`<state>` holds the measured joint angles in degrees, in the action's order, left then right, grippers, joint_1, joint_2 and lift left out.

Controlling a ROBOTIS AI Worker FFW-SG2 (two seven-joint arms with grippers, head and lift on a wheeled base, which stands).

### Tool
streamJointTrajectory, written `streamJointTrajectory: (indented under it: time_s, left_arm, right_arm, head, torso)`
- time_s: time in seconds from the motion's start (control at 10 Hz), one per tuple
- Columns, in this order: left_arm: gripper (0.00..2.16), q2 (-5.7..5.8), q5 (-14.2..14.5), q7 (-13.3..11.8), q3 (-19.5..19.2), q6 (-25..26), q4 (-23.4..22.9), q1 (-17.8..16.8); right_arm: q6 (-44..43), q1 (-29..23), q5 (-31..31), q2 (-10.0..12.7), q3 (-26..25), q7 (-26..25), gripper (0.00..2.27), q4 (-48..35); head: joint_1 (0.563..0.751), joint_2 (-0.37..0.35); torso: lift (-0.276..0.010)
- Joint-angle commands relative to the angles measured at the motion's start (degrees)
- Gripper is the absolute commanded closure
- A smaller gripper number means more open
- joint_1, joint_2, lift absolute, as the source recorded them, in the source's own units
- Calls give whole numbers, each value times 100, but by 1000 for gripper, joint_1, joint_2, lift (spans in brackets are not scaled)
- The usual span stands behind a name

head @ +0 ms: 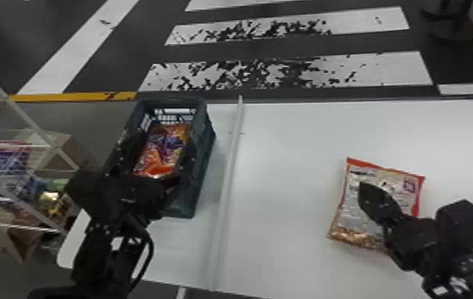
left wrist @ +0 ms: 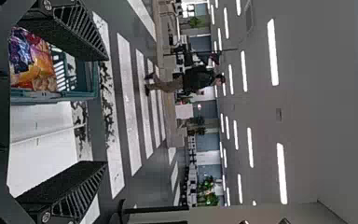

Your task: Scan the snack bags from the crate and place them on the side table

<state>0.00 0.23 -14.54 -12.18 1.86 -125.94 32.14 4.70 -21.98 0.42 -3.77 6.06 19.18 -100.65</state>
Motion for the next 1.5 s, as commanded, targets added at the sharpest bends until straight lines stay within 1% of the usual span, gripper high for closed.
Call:
streamJointTrajectory:
  time_s: [0.0,0.3,0.6,0.7,0.8,1.0,1.2,1.4]
  left_arm:
    - [87,-15,73,-40,-22,-14,17,12]
    - [87,-15,109,-128,-22,-14,78,12]
    - [90,-15,161,-145,-22,-50,122,3]
    - [90,-15,161,-163,-13,-50,122,3]
    - [90,-15,196,-180,-22,-50,114,3]
    - [90,-15,249,-224,-30,-50,122,12]
    - [90,-15,276,-259,-30,-50,131,12]
    - [90,-15,346,-286,-66,-50,158,12]
  right_arm:
    - [36,299,64,8,-61,-2,2013,389]
    - [0,572,345,8,-158,-143,2013,1021]
    - [-52,581,494,8,-193,-196,2013,1267]
    - [-123,519,486,8,-202,-196,2013,1127]
    - [-105,370,468,8,-228,-196,2013,731]
    - [106,0,486,8,-96,-125,2013,-130]
    - [282,-96,661,-1,255,-11,2013,-262]
    - [370,18,907,-1,545,-2,2013,-51]
  head:
    - [695,223]
    - [695,194]
    - [695,171]
    - [695,169]
    - [695,168]
    - [695,167]
    - [695,202]
    - [695,241]
  torso:
    - [-94]
    - [-94]
    - [-94]
    - [-94]
    - [-94]
    - [-94]
    - [-94]
    - [-94]
